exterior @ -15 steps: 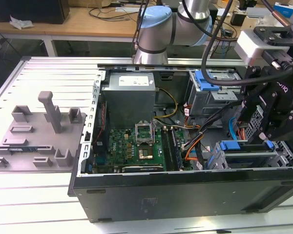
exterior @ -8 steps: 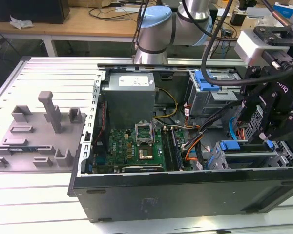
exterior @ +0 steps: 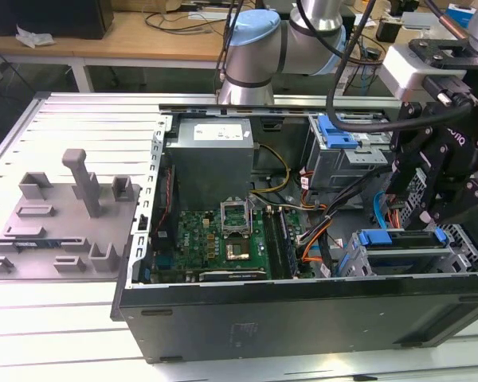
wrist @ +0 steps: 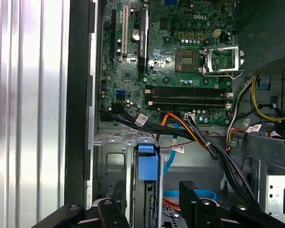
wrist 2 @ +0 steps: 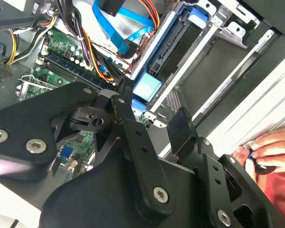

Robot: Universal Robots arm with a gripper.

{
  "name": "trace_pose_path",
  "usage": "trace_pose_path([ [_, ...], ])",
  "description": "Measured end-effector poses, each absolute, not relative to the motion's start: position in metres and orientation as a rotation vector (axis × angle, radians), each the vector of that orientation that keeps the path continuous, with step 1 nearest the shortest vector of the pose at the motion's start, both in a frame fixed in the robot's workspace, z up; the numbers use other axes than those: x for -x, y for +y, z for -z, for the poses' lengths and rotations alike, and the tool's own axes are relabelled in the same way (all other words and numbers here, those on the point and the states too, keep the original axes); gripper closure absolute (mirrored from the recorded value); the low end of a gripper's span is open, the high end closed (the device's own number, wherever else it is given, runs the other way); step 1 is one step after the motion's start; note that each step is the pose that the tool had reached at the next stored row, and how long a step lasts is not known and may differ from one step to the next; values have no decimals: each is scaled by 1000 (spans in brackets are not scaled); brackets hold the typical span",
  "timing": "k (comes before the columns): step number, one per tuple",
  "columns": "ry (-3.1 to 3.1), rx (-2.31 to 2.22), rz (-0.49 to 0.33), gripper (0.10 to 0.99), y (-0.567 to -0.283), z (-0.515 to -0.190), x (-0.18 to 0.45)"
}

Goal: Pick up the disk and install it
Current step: 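Insert the first disk wire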

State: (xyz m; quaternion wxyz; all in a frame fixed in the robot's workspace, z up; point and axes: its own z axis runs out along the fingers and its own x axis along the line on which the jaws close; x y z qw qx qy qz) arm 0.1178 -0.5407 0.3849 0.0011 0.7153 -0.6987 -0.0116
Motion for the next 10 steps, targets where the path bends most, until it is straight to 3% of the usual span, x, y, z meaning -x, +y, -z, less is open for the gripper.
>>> trace_pose_path([
  [5, -2149, -2198, -61, 522, -504, -385, -116],
  [10, -2129, -2177, -104, 522, -476, -385, -116],
])
